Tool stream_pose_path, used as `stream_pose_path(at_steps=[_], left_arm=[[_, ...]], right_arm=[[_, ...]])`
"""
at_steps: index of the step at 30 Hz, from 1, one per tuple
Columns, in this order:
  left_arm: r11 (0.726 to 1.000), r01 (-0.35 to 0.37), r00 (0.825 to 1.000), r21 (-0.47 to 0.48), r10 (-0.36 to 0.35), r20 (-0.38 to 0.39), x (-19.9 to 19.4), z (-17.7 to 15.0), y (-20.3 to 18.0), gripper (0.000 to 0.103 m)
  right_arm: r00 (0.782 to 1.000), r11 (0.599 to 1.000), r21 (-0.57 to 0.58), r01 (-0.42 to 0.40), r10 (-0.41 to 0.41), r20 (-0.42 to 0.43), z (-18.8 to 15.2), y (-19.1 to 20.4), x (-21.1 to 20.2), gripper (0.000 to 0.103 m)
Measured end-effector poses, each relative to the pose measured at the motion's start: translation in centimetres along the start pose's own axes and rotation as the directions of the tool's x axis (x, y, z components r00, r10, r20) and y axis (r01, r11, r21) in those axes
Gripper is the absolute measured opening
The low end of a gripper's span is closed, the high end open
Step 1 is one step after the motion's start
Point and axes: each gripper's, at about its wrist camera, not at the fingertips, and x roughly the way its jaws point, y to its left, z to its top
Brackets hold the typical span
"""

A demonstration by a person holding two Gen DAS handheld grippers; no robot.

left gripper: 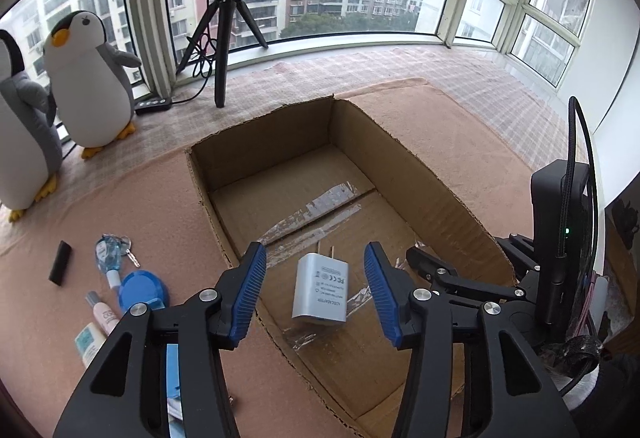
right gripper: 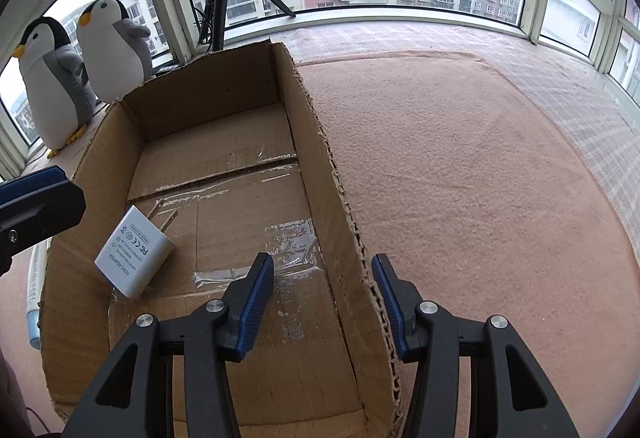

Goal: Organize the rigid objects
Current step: 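Carry the charger over the cardboard box and open the left gripper, then move the left tool back to the white-and-blue lotion tube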

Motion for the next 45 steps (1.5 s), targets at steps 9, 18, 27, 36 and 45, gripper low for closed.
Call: stream_pose_path(at_steps=[9,18,27,36,45], left_arm=[[0.991,-0.032,0.999,-0.128,0.035,0.020,-3.1,-0.7,3.6,0.065],[0.934,-0.206,0.978,-0.291,0.189,-0.085,-5.7,-6.4,11.4,0.065],[0.896,-0.222,0.972,-0.384,0.171,-0.163,-5.3,-10.0,13.1,0.065],[0.901,-0.269,0.958,-0.339,0.214,-0.191,-3.3,-10.7,12.3,0.065],[0.882,-0.319,0.944,-0.348,0.263,-0.199,-3.6,-11.9,15.4,0.065]], right_arm=[[1.000,1.000,-0.003,0.006,-0.006,-0.016,0.2,0.2,0.1,0.047],[0.998,1.000,-0.009,0.015,-0.016,-0.065,0.7,0.4,0.1,0.047],[0.996,0.999,-0.031,0.037,-0.040,-0.080,0.8,0.8,-0.1,0.047],[0.995,0.998,-0.046,0.045,-0.048,-0.084,0.7,0.9,-0.2,0.047],[0.995,0.998,-0.050,0.047,-0.051,-0.084,0.7,0.8,-0.2,0.047]])
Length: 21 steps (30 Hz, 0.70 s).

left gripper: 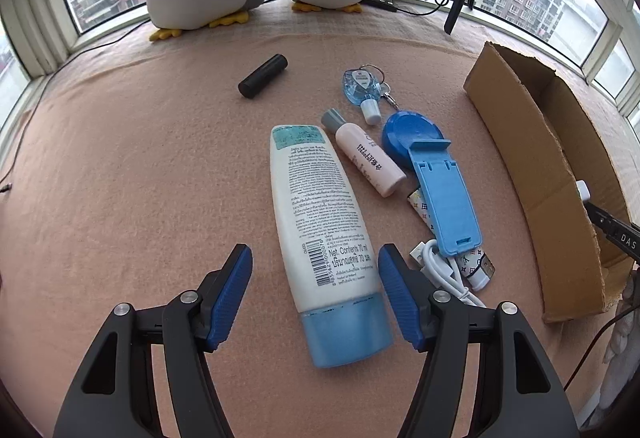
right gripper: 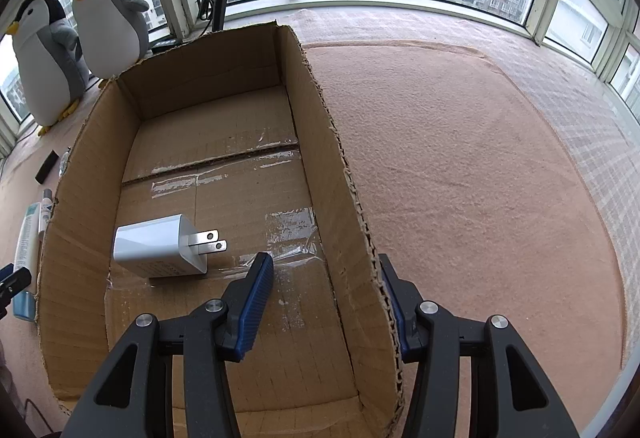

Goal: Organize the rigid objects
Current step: 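Move the left tool back to the white-and-blue lotion tube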

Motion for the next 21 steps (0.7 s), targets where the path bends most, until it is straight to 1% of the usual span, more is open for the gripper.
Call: stream_pose_path(at_steps=[2,4,8,11,15,20,21], left_arm=[[1.000,-0.010,1.000,-0.010,0.010,-0.004,0.3,0.1,0.8,0.064],[1.000,0.021,1.000,-0.019,-0.021,-0.013,0.4,0.3,1.4,0.064],[0.999,0.028,0.999,0.020,-0.028,0.017,0.3,0.9,1.0,0.065],[0.998,0.016,0.999,0.058,-0.018,0.040,0.3,1.2,0.5,0.065],[0.996,0.013,0.999,0.089,-0.016,0.039,0.8,1.0,0.1,0.065],[0.997,0.005,0.999,0.074,-0.007,0.038,1.4,0.6,0.3,0.064],[0.997,0.002,0.999,0.073,-0.004,0.037,1.6,0.6,0.3,0.061]], right_arm=[[1.000,1.000,0.000,0.000,0.000,0.001,0.0,0.0,0.0,0.047],[1.000,1.000,0.001,0.000,0.000,0.000,0.0,0.0,0.0,0.047],[1.000,1.000,-0.002,0.001,-0.001,0.000,0.1,0.0,0.0,0.047],[1.000,1.000,-0.006,0.003,-0.003,-0.002,0.2,0.1,0.0,0.047],[1.000,1.000,-0.006,0.003,-0.003,-0.002,0.3,0.2,0.0,0.047],[1.000,1.000,-0.006,0.006,-0.006,-0.002,0.4,0.2,0.0,0.048],[1.000,1.000,-0.007,0.006,-0.006,-0.003,0.4,0.2,0.0,0.048]])
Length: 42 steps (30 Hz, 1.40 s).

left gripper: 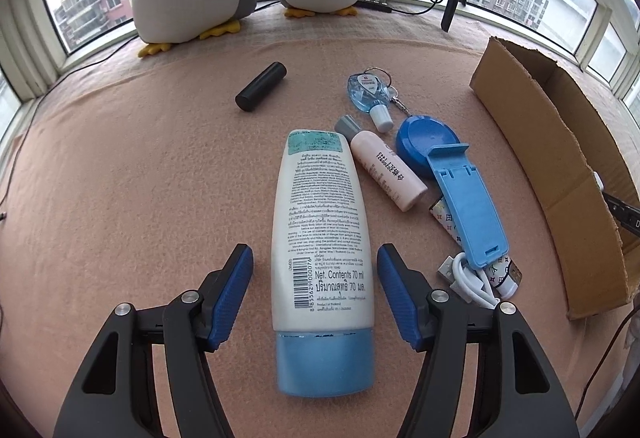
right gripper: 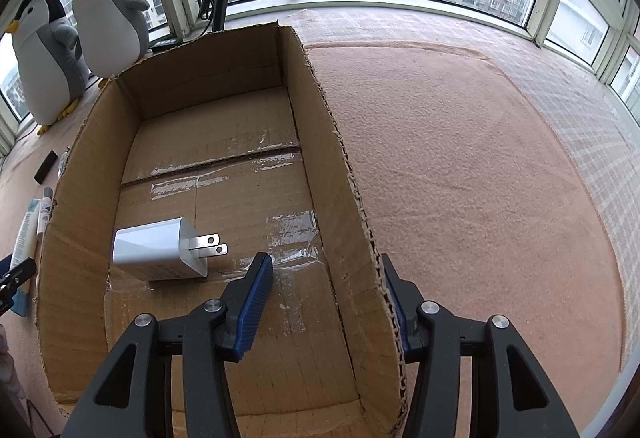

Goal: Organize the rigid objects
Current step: 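Move the left tool back to the white-and-blue lotion tube, then close the left gripper on the lotion tube and lift it, then lower the lotion tube into the box and open the left gripper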

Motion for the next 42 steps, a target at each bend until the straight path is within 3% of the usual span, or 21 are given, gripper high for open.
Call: stream_pose_path(at_steps=[4,13,23,32,42], left_arm=[[1.000,-0.001,1.000,0.016,0.000,0.012,-0.1,-0.1,-0.2,0.048],[0.999,0.043,0.999,-0.019,-0.043,0.027,-0.4,0.1,0.5,0.047],[0.994,0.086,0.992,-0.062,-0.079,0.101,-4.2,1.1,1.5,0.047],[0.985,0.171,0.973,0.018,-0.172,0.153,-6.3,4.4,-3.2,0.047],[0.960,0.245,0.954,0.131,-0.263,0.142,-5.1,7.9,-10.6,0.047]], right_arm=[[1.000,1.000,0.000,0.001,-0.001,0.000,0.0,0.0,0.0,0.048],[1.000,1.000,-0.002,0.002,-0.002,0.002,0.0,-0.1,0.0,0.048],[1.000,1.000,-0.004,0.007,-0.007,0.004,0.0,0.0,0.0,0.048],[1.000,1.000,-0.003,0.004,-0.004,0.005,0.0,0.0,0.0,0.048],[1.000,1.000,0.001,-0.003,0.003,0.006,0.0,0.1,0.1,0.048]])
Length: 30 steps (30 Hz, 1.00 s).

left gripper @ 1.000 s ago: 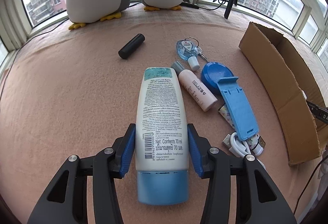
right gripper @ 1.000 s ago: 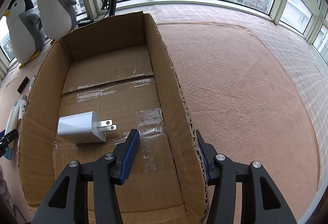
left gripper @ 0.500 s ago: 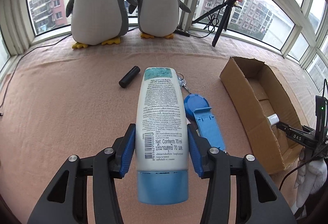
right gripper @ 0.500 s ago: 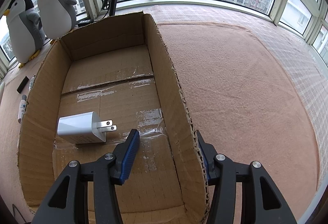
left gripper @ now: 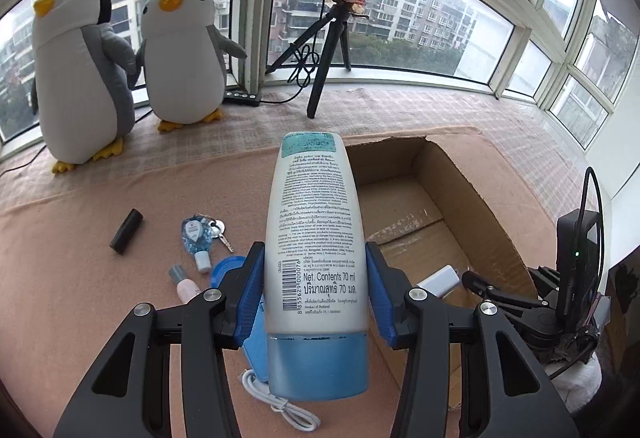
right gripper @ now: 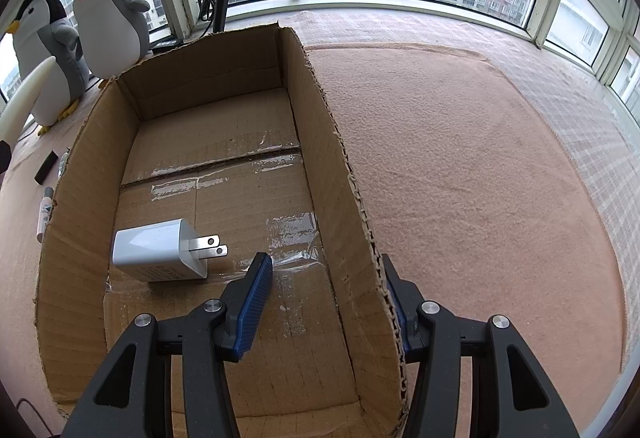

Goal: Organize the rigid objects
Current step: 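Lower the lotion tube into the box and open the left gripper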

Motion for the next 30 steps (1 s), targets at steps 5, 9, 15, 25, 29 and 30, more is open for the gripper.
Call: stream_pose_path(at_steps=[5,9,15,25,29,30], left_arm=[[0.999,0.033,0.999,0.030,-0.033,-0.020,2.2,1.7,-2.8,0.047],[0.998,0.029,0.999,0.060,-0.027,-0.035,3.7,2.4,-4.6,0.047],[0.998,0.026,0.997,0.059,-0.022,-0.069,5.7,3.0,-5.4,0.047],[0.997,0.024,0.997,0.079,-0.018,-0.079,6.0,3.3,-6.4,0.078],[0.996,0.024,0.998,0.085,-0.019,-0.060,5.3,3.5,-6.5,0.082],[0.996,0.023,0.998,0.083,-0.018,-0.061,5.2,3.6,-6.5,0.082]], right_arm=[[1.000,1.000,0.002,-0.002,0.002,0.000,0.0,0.0,0.0,0.048],[1.000,1.000,0.002,-0.003,0.003,0.000,0.1,0.1,0.1,0.048],[1.000,1.000,0.005,-0.004,0.004,0.000,0.1,0.1,0.2,0.048],[1.000,1.000,0.006,-0.004,0.004,0.000,0.1,0.1,0.2,0.048],[1.000,1.000,0.007,-0.003,0.003,0.001,0.1,0.1,0.2,0.049],[1.000,1.000,0.007,-0.003,0.003,0.001,0.2,0.1,0.2,0.049]])
